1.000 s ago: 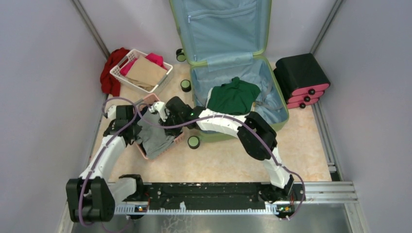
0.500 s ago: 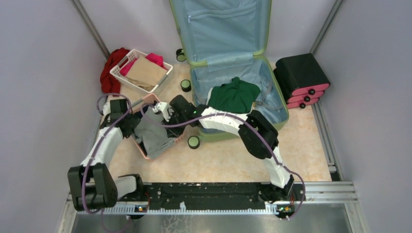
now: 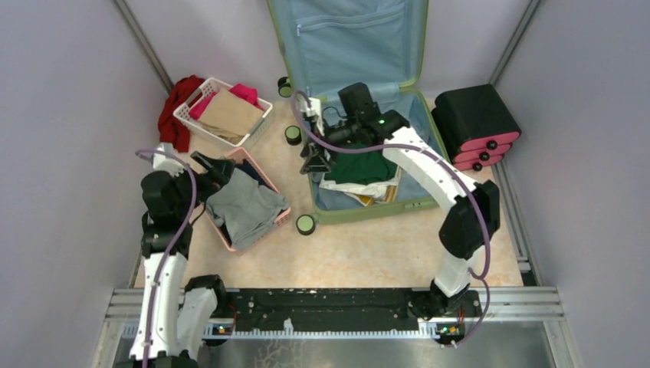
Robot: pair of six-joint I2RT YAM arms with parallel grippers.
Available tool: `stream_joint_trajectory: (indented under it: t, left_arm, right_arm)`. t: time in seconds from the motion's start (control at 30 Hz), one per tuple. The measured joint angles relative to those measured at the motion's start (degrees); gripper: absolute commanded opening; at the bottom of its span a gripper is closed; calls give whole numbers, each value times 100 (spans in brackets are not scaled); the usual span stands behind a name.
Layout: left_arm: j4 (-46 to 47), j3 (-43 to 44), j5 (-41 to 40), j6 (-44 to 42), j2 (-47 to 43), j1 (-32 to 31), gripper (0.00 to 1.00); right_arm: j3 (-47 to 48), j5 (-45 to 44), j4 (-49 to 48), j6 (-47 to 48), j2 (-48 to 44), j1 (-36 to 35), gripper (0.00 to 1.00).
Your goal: Open, take out, and arrange the luggage
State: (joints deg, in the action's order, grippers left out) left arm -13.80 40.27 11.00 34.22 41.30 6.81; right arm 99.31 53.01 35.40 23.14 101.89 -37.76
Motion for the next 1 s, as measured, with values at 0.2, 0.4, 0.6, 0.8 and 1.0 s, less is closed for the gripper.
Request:
stream_joint_trajectory:
  t: [0.2,0.4,0.6,0.8,1.0]
  left_arm:
    - [1353,-815,1775,444,-466,0,97]
    - [2645,-1274,3320,1290,63,-20,91]
    - [3077,-1523,3836,1690,184,-212,92]
    - [3241,-1790,3897,1871,-98,-271,92]
    - [3298,-2000,3899,1941,-179,-271,92]
  right_arm:
    - [-686,-240,527,1049,-575,713,68]
    - [-1878,-772,763,2354,-1123,1248,73]
    - [-2297,-1084,693,3351,-1303,1578,72]
    - [-2356,-1340,520,3689,-1220,1617,68]
    - [-2358,-1593,321,3665,-914,1613,60]
